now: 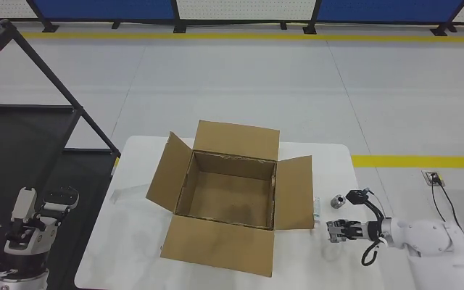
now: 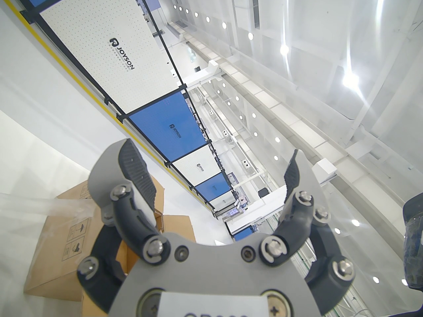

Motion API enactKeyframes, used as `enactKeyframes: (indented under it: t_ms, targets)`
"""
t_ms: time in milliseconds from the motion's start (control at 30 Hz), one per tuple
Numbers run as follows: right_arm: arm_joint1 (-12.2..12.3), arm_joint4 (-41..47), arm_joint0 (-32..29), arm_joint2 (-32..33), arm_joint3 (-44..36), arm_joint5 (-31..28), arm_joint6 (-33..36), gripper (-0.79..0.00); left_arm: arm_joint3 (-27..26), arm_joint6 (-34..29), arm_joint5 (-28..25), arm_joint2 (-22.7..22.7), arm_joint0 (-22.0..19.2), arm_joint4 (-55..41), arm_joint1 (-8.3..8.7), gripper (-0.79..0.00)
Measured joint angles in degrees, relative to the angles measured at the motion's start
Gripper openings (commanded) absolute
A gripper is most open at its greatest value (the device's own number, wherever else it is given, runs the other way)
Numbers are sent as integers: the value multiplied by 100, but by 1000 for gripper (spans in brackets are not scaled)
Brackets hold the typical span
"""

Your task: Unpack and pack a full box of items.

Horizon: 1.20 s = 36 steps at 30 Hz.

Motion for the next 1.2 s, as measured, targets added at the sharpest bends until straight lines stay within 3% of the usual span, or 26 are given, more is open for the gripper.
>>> enactKeyframes:
  t_ms: [500,600,1200]
  targets:
    - [63,-92,772,-676,1249,-157,-437,-779,0,0,0,0,0,0,0,0]
    - [75,-74,856,-762,1391,-186,-495,-603,0,0,0,0,0,0,0,0]
    - [190,73,1035,-1065,1636,-221,-691,-413,0,0,0,0,0,0,0,0]
